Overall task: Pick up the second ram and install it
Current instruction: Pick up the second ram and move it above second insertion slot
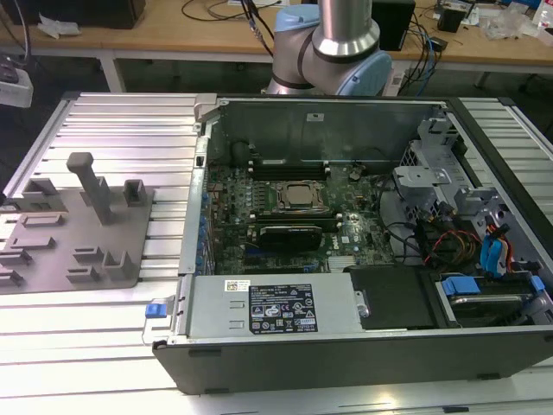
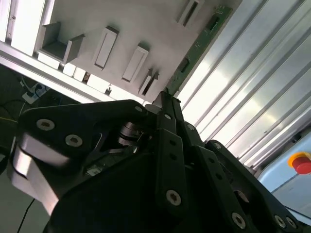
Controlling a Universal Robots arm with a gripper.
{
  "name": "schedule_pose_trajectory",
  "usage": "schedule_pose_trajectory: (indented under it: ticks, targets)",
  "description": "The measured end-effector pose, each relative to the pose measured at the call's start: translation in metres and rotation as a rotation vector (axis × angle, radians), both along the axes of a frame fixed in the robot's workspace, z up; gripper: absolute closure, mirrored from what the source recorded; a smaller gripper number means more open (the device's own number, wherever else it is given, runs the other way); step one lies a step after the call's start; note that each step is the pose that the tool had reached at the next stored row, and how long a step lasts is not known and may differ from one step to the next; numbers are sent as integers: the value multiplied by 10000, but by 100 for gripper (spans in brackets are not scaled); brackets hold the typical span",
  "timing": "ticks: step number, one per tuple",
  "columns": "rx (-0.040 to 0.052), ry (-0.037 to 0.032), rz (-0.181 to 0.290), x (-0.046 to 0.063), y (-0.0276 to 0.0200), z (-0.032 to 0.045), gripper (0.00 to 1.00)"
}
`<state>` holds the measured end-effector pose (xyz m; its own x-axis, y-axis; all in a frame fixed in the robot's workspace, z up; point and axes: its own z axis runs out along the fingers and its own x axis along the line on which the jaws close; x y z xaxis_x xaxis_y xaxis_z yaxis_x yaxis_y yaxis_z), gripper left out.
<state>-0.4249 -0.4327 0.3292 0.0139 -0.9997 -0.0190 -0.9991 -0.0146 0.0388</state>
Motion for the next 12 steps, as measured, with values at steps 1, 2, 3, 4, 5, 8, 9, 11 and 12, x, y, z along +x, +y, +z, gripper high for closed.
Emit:
schedule_pose_trajectory:
  ticks: [1, 2, 3, 4, 5, 8, 9, 11, 12]
  targets:
    - [0, 0, -1, 0, 0, 42, 90]
    - [0, -2, 0, 0, 0, 69, 90]
    - [0, -1, 0, 0, 0, 89, 90]
    - [0, -2, 0, 0, 0, 121, 90]
    - [0, 0, 0, 0, 0, 154, 90]
    - [0, -2, 0, 0, 0, 266, 90]
    - [0, -1, 0, 0, 0, 298, 90]
    - [-1, -1, 0, 0, 0, 336, 90]
    - [0, -2, 0, 0, 0, 352, 90]
